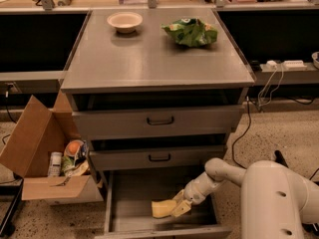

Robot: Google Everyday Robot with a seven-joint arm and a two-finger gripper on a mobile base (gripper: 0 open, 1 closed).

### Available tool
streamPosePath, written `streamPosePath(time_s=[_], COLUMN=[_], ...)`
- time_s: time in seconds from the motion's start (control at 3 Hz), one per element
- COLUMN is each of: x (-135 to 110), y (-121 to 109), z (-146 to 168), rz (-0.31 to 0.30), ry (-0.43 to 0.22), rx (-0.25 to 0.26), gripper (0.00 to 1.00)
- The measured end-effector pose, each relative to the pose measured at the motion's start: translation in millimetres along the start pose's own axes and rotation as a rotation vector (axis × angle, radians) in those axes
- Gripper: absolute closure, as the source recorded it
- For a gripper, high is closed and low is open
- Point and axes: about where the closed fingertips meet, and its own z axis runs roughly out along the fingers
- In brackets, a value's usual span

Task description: Place sponge into bottom drawer

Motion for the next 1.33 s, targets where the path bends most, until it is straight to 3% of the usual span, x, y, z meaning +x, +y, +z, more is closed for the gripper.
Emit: streamPosePath(time_s=[0.33,0.67,1.33], x=[9.8,20.6,25.7], y=[-14.8,-32.2,-47.0], z=[13.0,25.6,31.3], rz=[0.017,0.050,0.067], ry=[-0.029,-0.051,-0.085], rx=[-0.007,-0.022,-0.042], gripper=[0.76,0.45,0.00])
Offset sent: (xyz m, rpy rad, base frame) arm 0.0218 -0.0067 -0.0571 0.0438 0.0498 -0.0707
